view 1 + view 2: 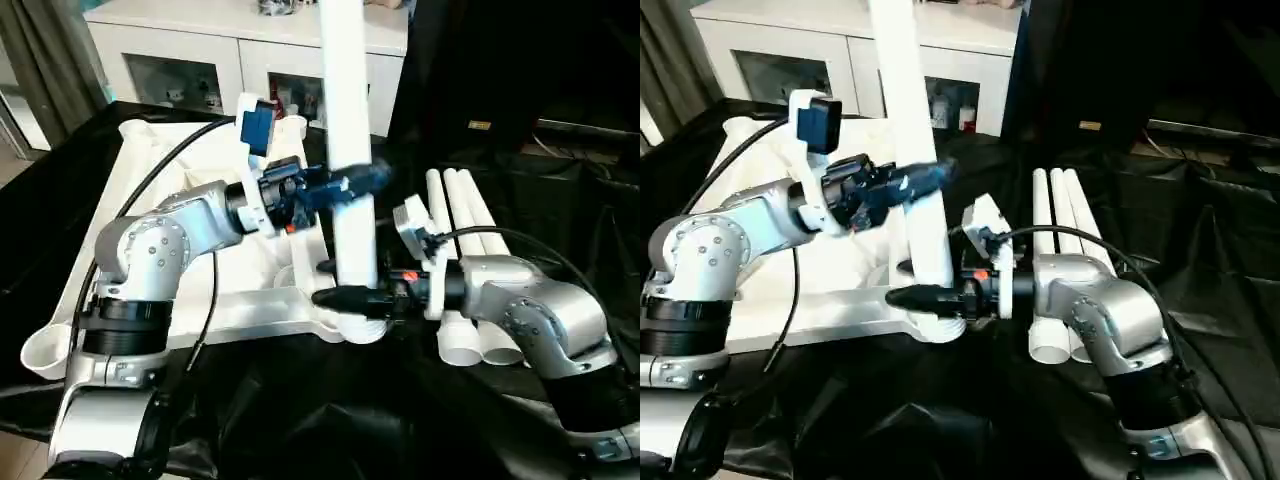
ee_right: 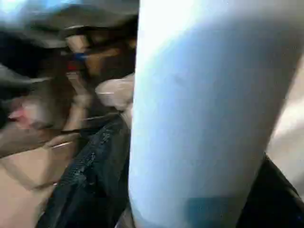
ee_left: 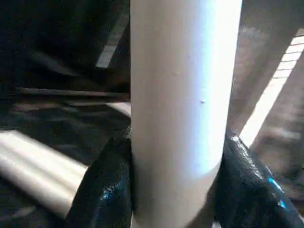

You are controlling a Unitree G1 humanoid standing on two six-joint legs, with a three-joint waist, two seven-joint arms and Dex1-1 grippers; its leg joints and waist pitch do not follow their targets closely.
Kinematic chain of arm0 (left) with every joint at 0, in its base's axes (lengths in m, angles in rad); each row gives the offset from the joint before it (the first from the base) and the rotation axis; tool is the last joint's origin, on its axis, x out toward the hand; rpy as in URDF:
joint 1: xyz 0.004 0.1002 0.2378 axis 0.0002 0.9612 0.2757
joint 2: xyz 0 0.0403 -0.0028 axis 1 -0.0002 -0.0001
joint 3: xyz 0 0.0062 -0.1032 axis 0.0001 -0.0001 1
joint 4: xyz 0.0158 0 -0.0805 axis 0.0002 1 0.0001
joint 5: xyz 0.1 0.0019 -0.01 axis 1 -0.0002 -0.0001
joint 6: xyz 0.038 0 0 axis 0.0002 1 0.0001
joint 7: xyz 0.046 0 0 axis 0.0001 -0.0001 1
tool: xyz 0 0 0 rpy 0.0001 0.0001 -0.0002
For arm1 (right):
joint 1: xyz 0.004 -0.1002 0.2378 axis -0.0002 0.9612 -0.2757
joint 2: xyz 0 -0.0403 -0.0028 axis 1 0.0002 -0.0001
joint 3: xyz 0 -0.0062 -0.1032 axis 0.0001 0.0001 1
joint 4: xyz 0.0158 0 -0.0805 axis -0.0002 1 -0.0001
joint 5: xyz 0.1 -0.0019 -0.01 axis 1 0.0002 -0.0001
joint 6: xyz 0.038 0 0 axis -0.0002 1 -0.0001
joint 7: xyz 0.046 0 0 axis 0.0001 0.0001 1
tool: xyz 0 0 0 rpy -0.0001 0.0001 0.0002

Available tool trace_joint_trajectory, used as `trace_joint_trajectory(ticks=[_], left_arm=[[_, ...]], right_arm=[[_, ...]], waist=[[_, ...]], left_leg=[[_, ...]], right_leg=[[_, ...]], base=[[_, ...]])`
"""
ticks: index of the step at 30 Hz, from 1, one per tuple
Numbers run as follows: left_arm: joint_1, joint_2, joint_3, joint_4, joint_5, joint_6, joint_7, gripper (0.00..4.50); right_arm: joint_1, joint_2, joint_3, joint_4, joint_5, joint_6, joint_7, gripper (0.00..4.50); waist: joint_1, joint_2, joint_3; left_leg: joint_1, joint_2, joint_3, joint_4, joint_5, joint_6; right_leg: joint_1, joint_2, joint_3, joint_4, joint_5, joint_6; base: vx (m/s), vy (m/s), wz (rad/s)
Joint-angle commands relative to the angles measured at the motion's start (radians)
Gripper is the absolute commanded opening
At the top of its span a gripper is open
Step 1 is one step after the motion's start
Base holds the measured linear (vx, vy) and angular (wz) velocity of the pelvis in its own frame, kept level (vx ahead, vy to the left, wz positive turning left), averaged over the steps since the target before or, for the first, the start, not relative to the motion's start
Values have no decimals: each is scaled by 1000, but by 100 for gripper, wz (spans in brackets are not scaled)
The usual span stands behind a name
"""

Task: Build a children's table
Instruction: Move to table

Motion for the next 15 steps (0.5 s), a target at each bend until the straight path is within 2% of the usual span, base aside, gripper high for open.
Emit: trace_joint_trajectory(ticks=[1,2,3,4,5,6,8,10,12,13,14,15], left_arm=[[-29,-18,-6,16,106,-75,141,185],[-29,-18,-6,16,106,-75,141,185],[-33,-22,-13,22,134,-91,175,184],[-37,-26,-22,26,164,-107,208,184],[-42,-30,-28,27,191,-111,250,184],[-47,-35,-33,23,214,-110,292,184],[-57,-38,-42,8,240,-94,346,184],[-64,-42,-47,-7,263,-78,385,184],[-67,-40,-60,-15,297,-73,415,184],[-68,-36,-71,-16,318,-74,429,184],[-69,-37,-72,-16,323,-72,436,184],[-68,-42,-67,-18,316,-67,440,184]], right_arm=[[-27,23,3,20,-52,-30,-86,297],[-27,23,3,20,-52,-30,-86,297],[-31,33,8,38,-66,-33,-107,297],[-36,44,14,58,-83,-39,-130,297],[-44,61,17,85,-104,-44,-168,297],[-54,80,20,116,-126,-47,-210,297],[-77,117,20,176,-163,-49,-290,297],[-102,152,12,238,-190,-35,-362,297],[-124,182,-4,289,-206,-18,-421,271],[-131,192,-7,306,-212,-22,-430,265],[-134,196,-7,311,-210,-27,-424,261],[-133,199,-8,308,-204,-31,-416,261]], waist=[[0,15,-77],[0,15,-77],[1,10,-79],[3,14,-78],[2,13,-80],[3,17,-81],[-6,15,-80],[-5,18,-82],[-7,19,-82],[-7,15,-82],[-4,19,-82],[-4,20,-82]], left_leg=[[6,44,-18,-74,-138,-23],[6,44,-18,-74,-138,-23],[7,42,-17,-73,-136,-19],[7,44,-18,-74,-133,-20],[6,42,-17,-73,-124,-16],[6,43,-18,-72,-118,-17],[2,42,-20,-73,-116,-24],[5,41,-18,-71,-110,-26],[5,41,-18,-72,-106,-29],[6,43,-18,-72,-103,-28],[7,43,-19,-74,-105,-28],[7,44,-18,-73,-105,-28]], right_leg=[[61,-80,51,-74,-255,-168],[61,-80,51,-74,-255,-168],[65,-81,50,-75,-250,-164],[61,-81,51,-73,-242,-165],[64,-80,50,-72,-227,-163],[63,-81,51,-68,-211,-167],[64,-80,50,-65,-197,-173],[62,-81,51,-65,-186,-177],[62,-79,50,-62,-170,-189],[61,-79,51,-61,-154,-191],[62,-80,50,-59,-146,-192],[62,-79,51,-58,-138,-192]], base=[[0,0,0],[0,0,0],[0,0,0],[0,0,0],[0,0,0],[0,0,0],[0,0,0],[0,0,0],[0,0,0],[0,0,0],[0,0,0],[0,0,0]])
